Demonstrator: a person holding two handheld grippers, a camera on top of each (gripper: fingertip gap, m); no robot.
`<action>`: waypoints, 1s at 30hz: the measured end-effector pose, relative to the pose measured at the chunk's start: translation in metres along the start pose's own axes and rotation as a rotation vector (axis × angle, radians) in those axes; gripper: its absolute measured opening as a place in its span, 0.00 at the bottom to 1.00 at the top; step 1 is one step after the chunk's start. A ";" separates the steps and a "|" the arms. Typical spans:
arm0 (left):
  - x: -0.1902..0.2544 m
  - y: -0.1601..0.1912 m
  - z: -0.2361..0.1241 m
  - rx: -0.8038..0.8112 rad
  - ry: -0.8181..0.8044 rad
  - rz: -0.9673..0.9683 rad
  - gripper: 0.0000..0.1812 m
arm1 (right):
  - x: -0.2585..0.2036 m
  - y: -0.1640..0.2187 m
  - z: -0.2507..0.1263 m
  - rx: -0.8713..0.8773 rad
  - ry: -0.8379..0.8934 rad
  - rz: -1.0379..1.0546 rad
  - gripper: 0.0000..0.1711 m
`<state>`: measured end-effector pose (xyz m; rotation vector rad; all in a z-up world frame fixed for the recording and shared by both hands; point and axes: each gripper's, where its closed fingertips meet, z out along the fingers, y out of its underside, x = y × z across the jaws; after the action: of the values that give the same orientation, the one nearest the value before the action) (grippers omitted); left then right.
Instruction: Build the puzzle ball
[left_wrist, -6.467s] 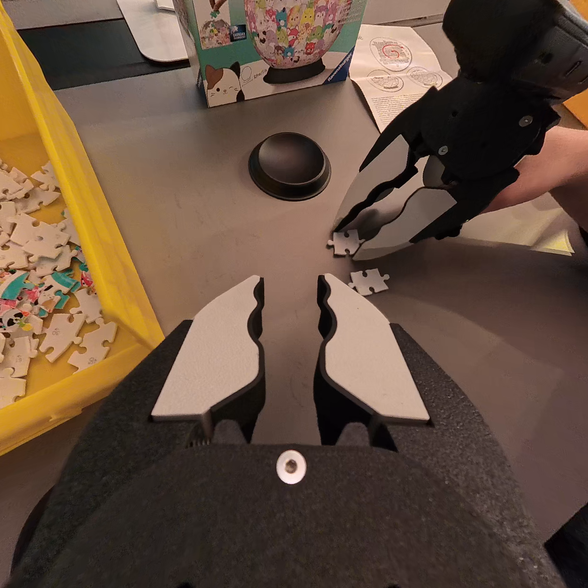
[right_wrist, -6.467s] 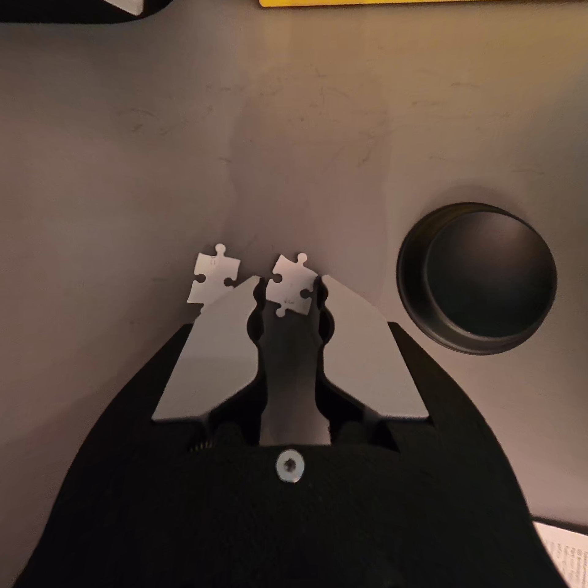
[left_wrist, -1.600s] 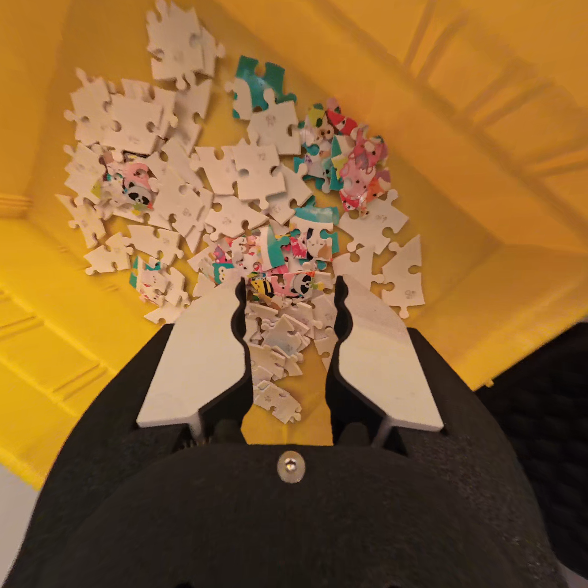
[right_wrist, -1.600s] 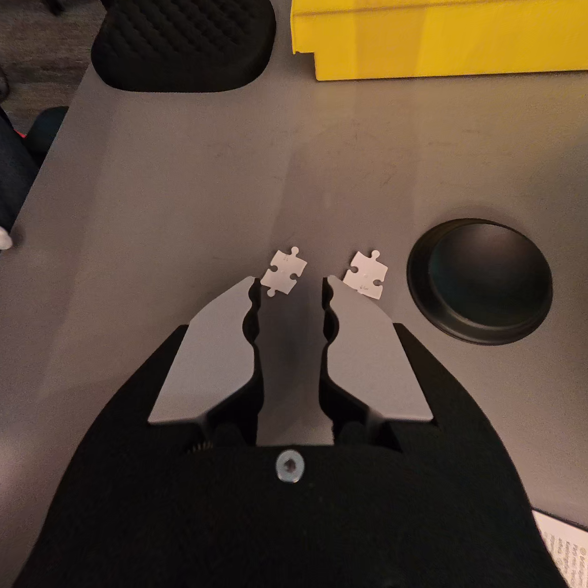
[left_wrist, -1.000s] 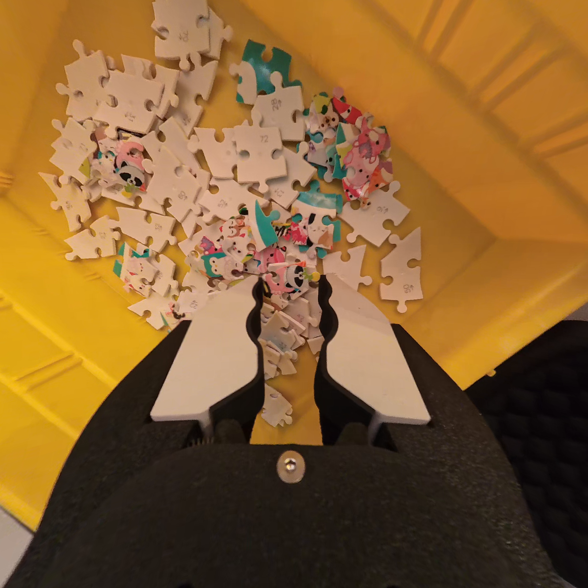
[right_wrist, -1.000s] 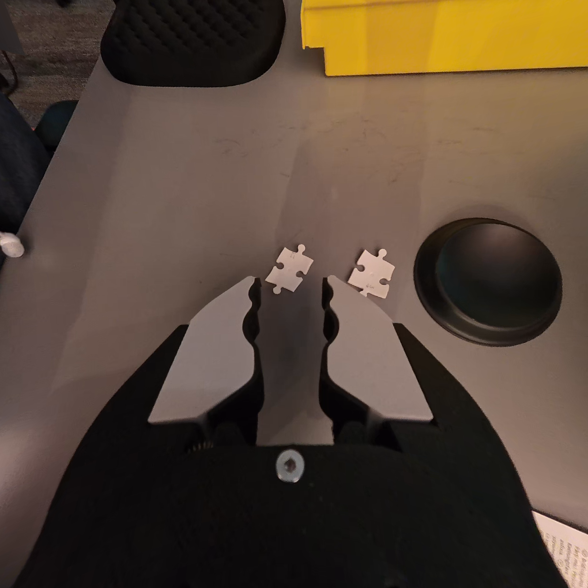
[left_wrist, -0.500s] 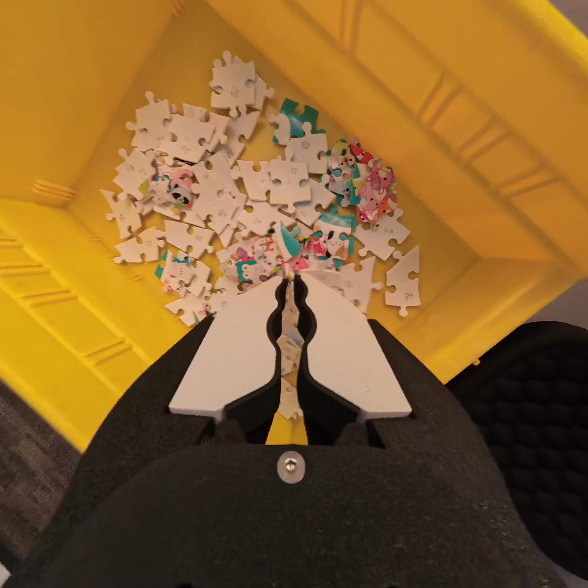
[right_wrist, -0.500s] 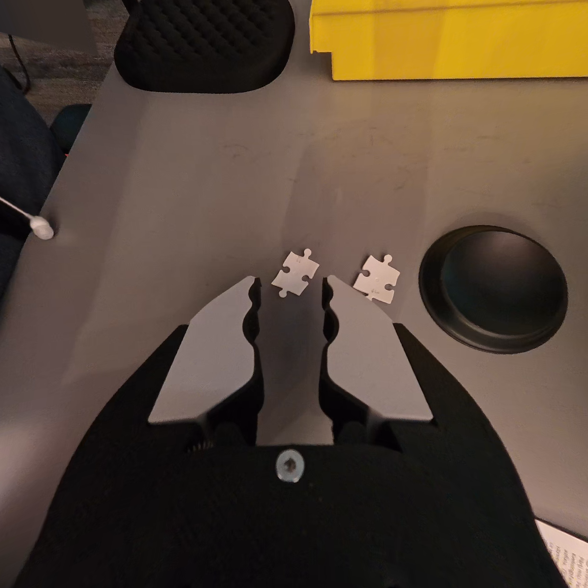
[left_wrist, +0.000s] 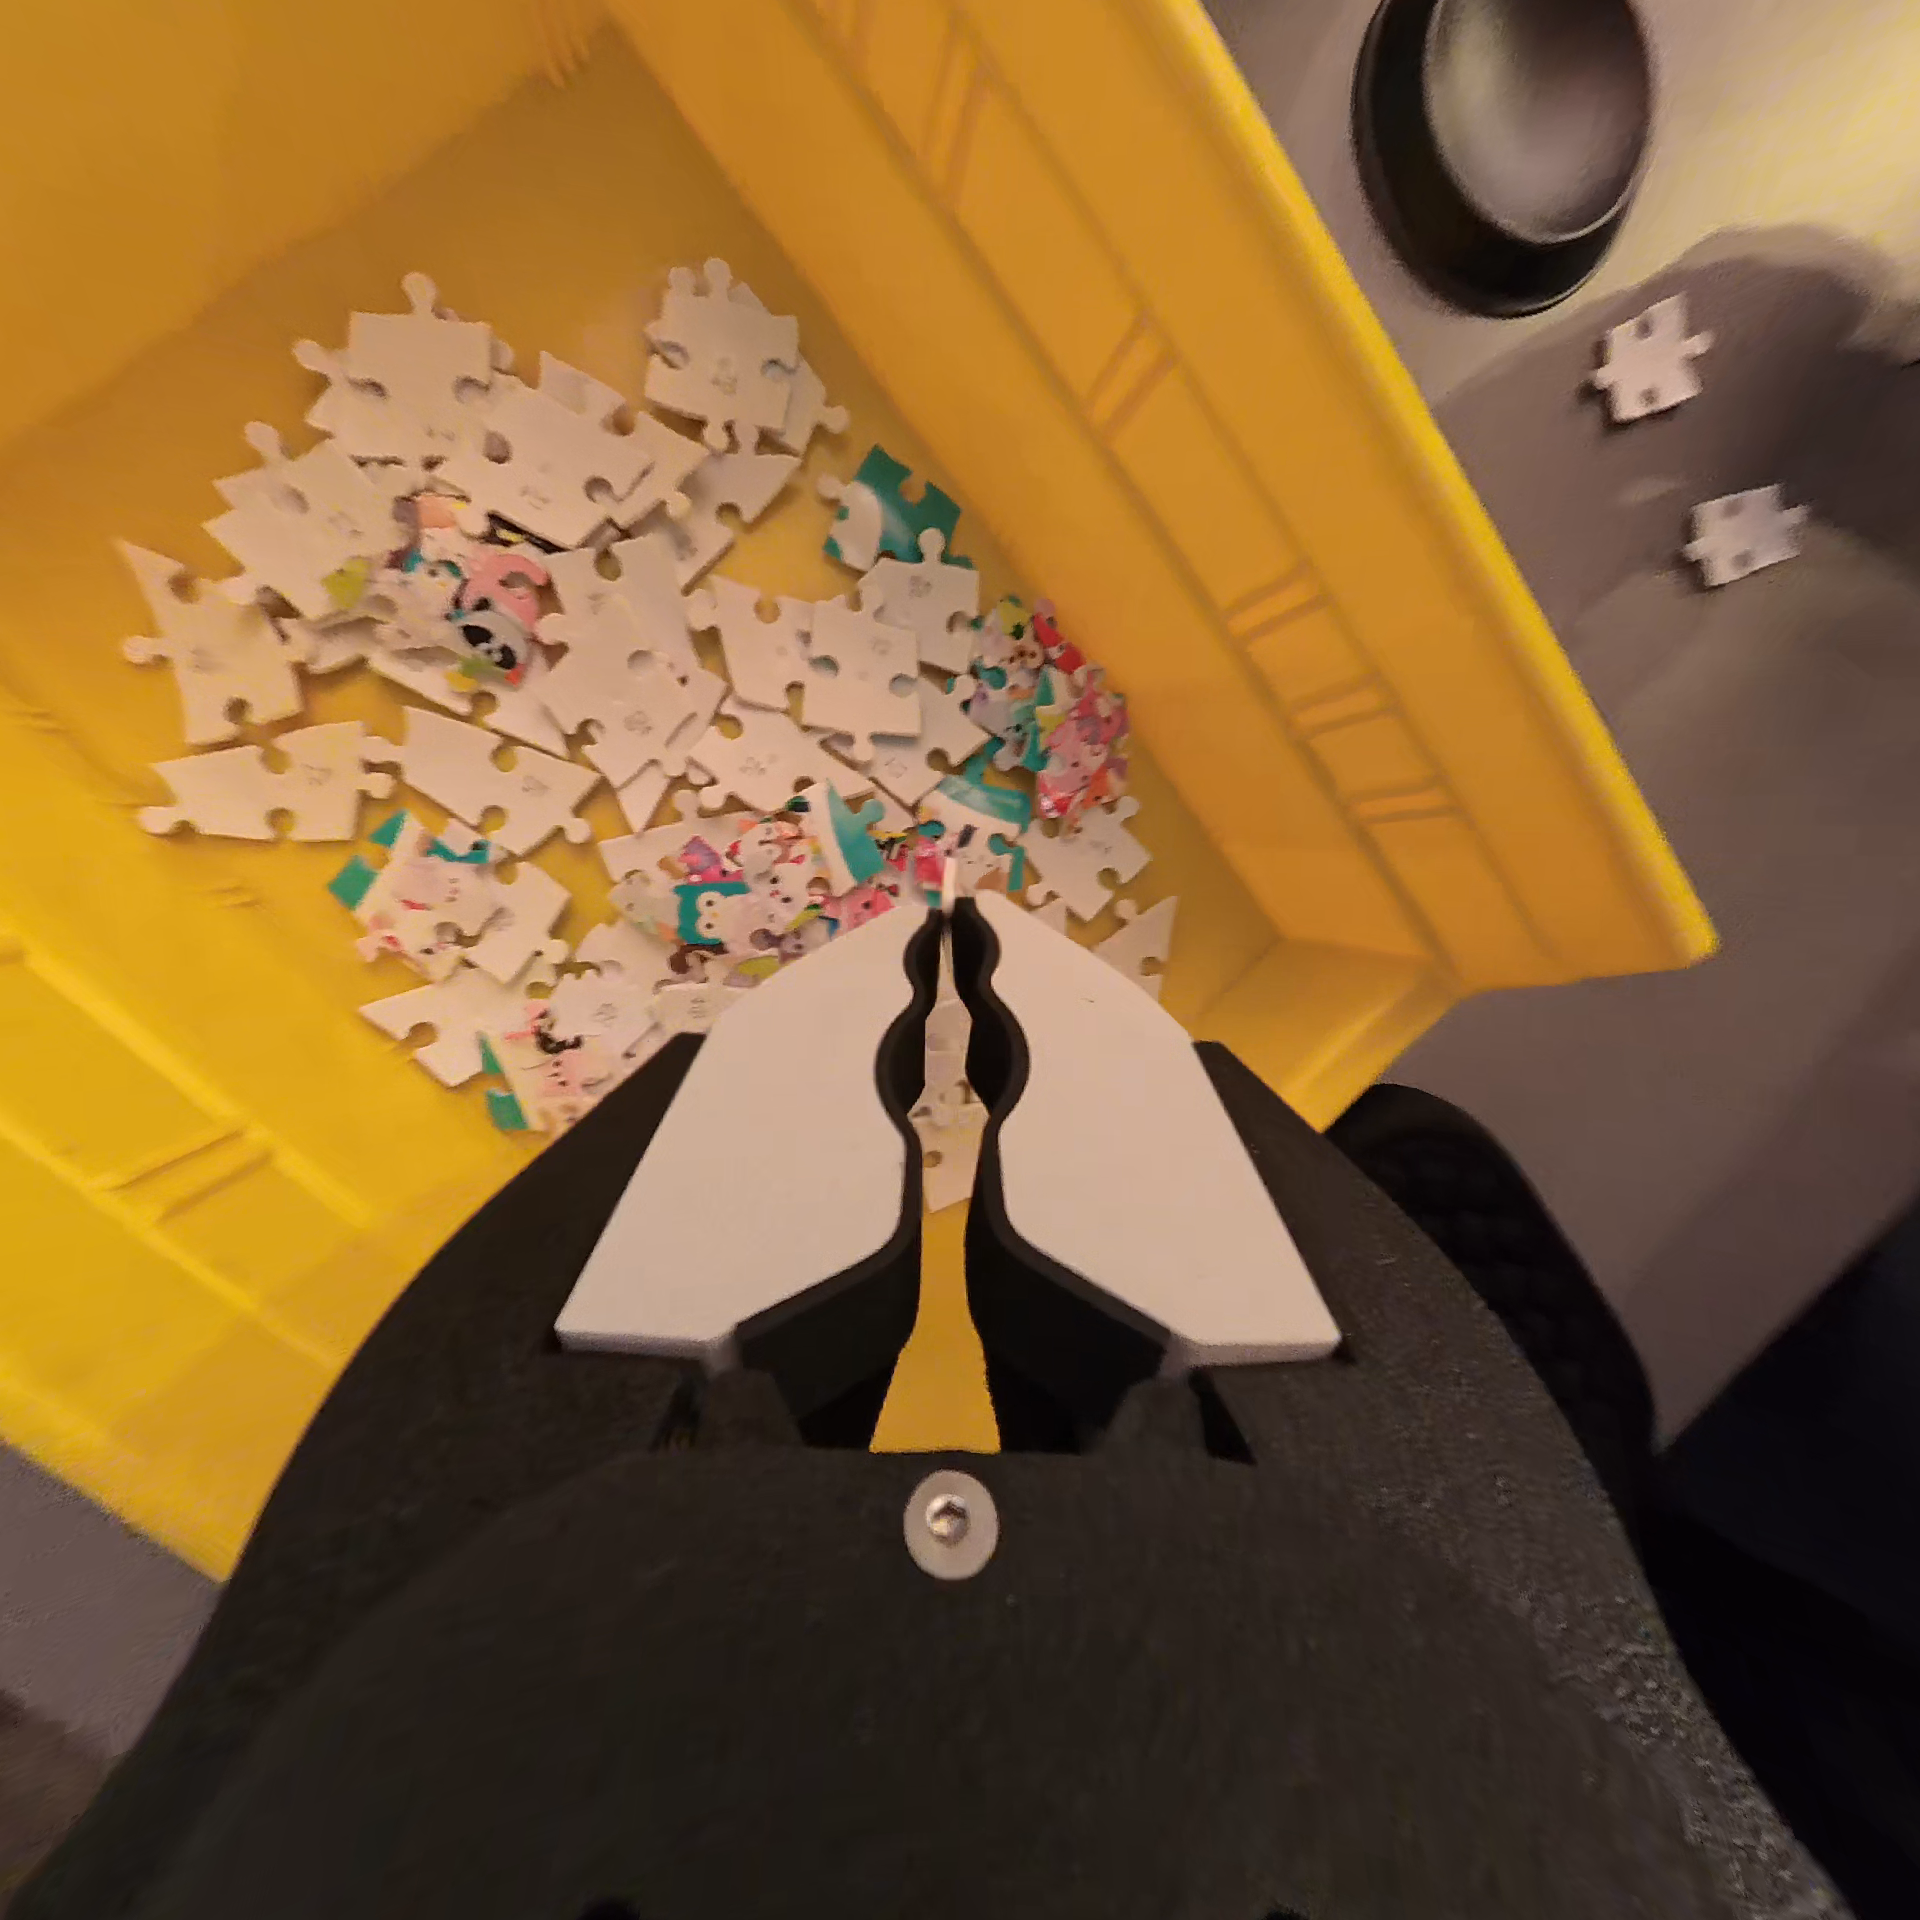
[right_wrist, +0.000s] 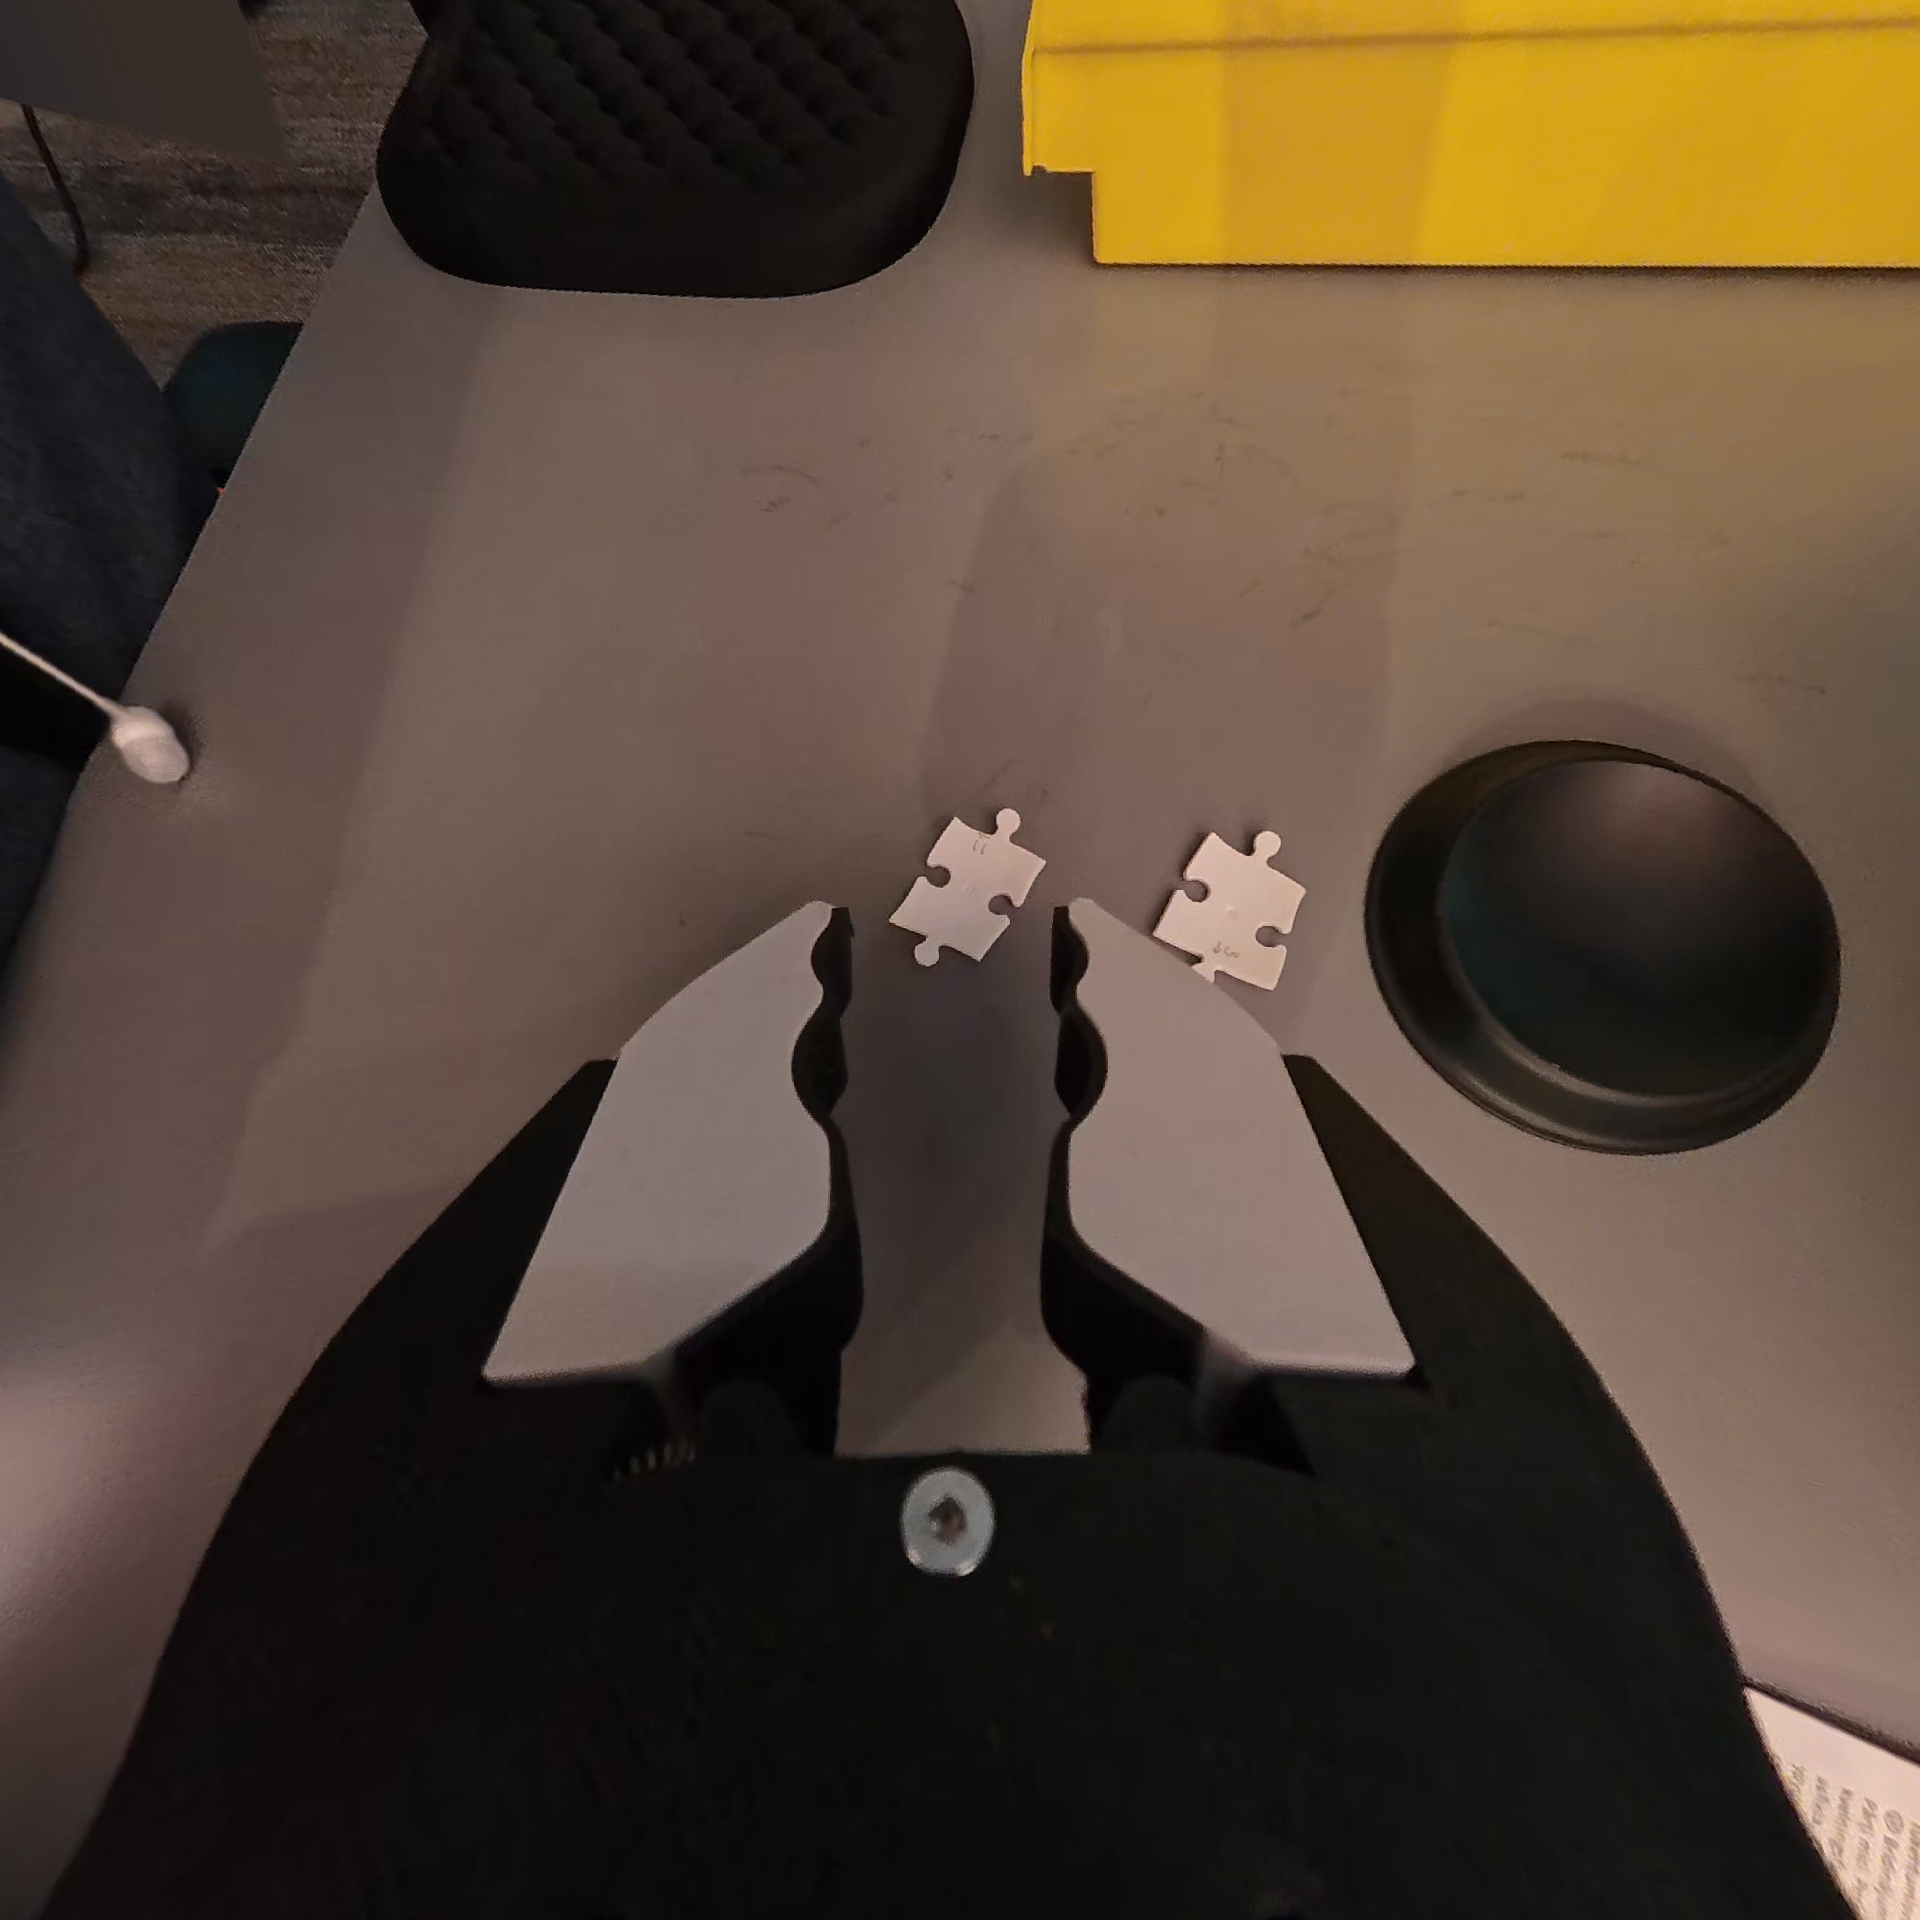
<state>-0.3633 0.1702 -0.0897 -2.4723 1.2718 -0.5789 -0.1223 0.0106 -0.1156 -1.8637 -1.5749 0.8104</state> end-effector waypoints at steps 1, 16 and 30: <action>0.002 0.000 0.000 -0.006 0.026 -0.014 0.01 | 0.000 0.000 0.000 0.000 0.001 -0.001 0.22; -0.030 0.005 0.014 -0.119 -0.021 -0.048 0.01 | 0.001 0.004 -0.001 -0.019 0.005 -0.009 0.22; -0.123 -0.079 -0.039 0.237 -0.440 -0.246 0.01 | 0.002 0.006 -0.002 -0.016 0.007 -0.008 0.22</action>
<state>-0.3912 0.3134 -0.0474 -2.3886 0.6977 -0.2026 -0.1168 0.0115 -0.1186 -1.8683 -1.5885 0.7889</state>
